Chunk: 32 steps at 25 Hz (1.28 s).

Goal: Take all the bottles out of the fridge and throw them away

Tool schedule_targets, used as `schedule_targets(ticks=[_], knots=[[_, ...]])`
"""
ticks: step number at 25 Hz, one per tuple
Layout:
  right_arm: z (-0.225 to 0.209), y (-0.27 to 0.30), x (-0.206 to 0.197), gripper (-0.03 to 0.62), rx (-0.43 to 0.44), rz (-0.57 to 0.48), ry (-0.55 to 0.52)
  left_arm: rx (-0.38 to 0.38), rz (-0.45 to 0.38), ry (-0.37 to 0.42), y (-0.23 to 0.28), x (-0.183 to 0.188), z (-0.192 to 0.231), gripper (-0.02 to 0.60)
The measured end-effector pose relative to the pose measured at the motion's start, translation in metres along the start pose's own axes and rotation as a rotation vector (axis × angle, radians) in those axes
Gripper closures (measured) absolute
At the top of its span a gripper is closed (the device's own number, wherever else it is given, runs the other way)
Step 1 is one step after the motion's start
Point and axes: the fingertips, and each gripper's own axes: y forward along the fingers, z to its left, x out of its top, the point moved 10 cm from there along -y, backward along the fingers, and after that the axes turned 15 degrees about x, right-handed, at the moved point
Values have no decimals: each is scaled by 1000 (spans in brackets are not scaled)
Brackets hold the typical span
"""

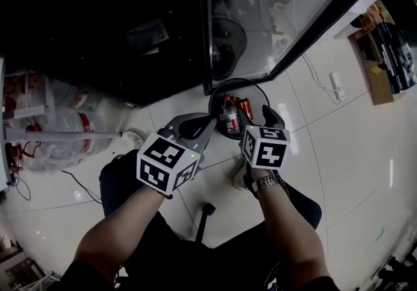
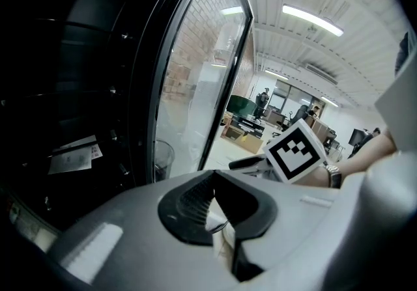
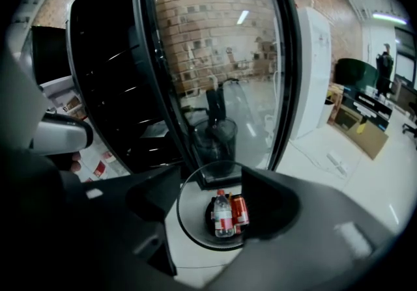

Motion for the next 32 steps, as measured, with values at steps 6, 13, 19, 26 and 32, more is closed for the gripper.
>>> schedule_targets(ticks=[6, 13, 19, 26, 32], knots=[[18, 0, 11, 313, 28, -19, -38, 3, -19, -3, -5, 4, 5, 578], [56, -3, 38, 375, 114, -78, -130, 49, -47, -24, -26, 7, 16, 578], [95, -9, 69, 410, 192, -136, -214, 116, -99, -39, -55, 20, 30, 578], [139, -13, 106, 433, 273, -186, -314, 207, -178, -49, -95, 43, 48, 578], [179, -20, 142, 442, 349, -236, -415, 299, -268, -62, -130, 66, 67, 577]])
